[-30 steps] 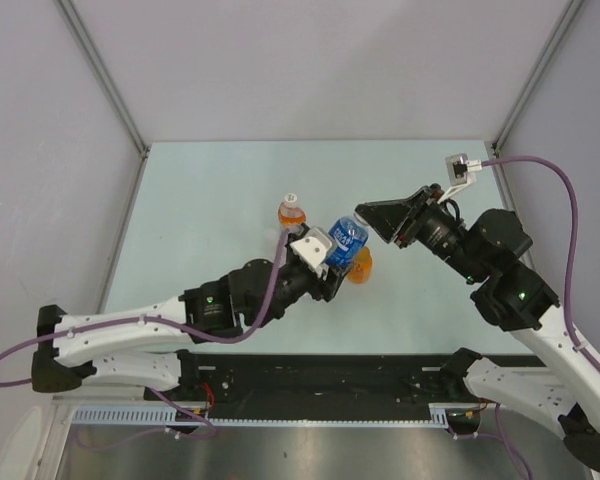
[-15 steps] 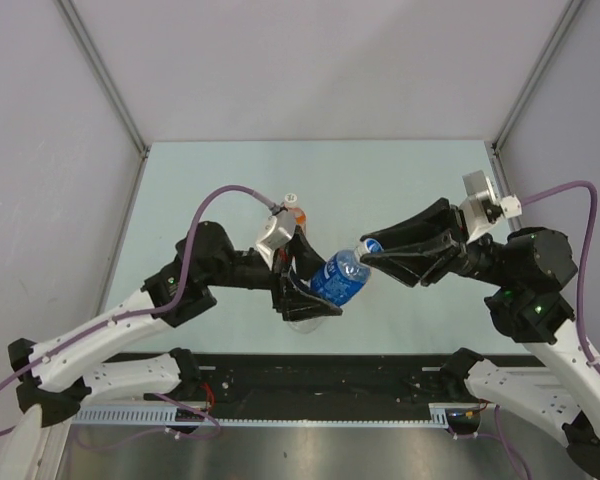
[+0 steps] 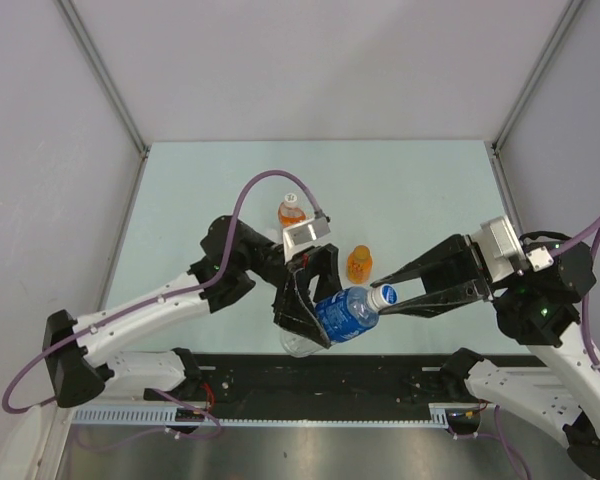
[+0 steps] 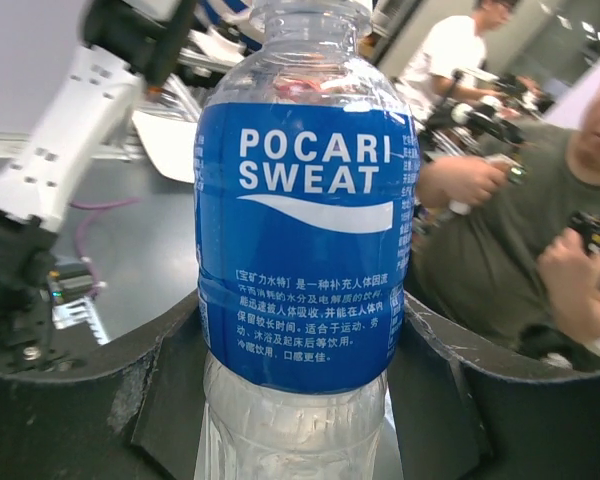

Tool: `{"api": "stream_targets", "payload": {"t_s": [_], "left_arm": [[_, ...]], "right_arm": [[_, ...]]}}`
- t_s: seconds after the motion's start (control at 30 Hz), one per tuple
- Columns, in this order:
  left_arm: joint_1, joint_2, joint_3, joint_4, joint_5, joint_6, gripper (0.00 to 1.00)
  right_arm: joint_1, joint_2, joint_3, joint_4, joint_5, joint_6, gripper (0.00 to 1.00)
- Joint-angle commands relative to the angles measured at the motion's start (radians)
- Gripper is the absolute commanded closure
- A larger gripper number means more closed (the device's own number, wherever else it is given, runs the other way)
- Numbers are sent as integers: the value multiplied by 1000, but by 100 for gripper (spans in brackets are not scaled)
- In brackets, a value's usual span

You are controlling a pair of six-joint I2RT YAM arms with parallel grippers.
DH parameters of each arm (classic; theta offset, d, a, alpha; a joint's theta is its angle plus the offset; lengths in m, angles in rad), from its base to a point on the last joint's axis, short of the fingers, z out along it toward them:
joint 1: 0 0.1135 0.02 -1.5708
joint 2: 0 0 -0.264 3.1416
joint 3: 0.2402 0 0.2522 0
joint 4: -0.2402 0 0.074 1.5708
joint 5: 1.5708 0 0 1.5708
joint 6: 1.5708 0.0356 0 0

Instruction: Fold the napkin into a case and place the utensils inside

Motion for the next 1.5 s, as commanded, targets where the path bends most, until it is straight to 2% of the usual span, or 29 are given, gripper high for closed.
{"api": "stream_targets", "payload": {"t_s": [0.0, 0.37, 0.53, 0.67, 0.73, 0.77, 0.83, 0.87, 0.93, 0.97, 1.1, 1.13, 1.33, 1.4, 1.47], "left_arm": [[4, 31, 46, 497, -37, -212, 100], [4, 195, 86, 979, -49, -549, 100], [4, 218, 100, 1021, -42, -593, 100], [6, 189, 97, 890, -25, -511, 100], [7, 168, 90, 805, -20, -412, 100], [10, 149, 84, 703, -20, -372, 100], [12, 106, 81, 596, -25, -242, 100], [15, 91, 84, 474, -39, -196, 100], [15, 49, 95, 353, -54, -56, 100], [15, 42, 106, 249, -69, -16, 100], [16, 17, 132, 93, -111, 117, 100], [16, 11, 136, 58, -121, 142, 100], [16, -18, 141, -166, -243, 291, 100], [16, -26, 143, -208, -276, 341, 100], [15, -47, 144, -306, -386, 395, 100]], "right_arm": [[9, 17, -31, -142, -203, -36, 100], [16, 8, -31, -139, -262, -33, 100], [15, 2, -29, -133, -268, -30, 100], [-4, 3, -31, -149, -233, -15, 100], [-25, -1, -28, -170, -193, -10, 100], [-28, -3, -28, -179, -180, -9, 95], [-39, -10, -26, -199, -153, -7, 89], [-46, -12, -23, -202, -150, -1, 83], [-51, -15, -19, -217, -130, 1, 77], [-56, -17, -16, -219, -125, 1, 68], [-62, -21, -5, -251, -91, -1, 48], [-63, -24, -3, -257, -84, -1, 40], [-71, -35, 12, -303, 27, -6, 17], [-74, -43, 13, -325, 82, -15, 14], [-76, -52, 17, -345, 140, -22, 12]]}}
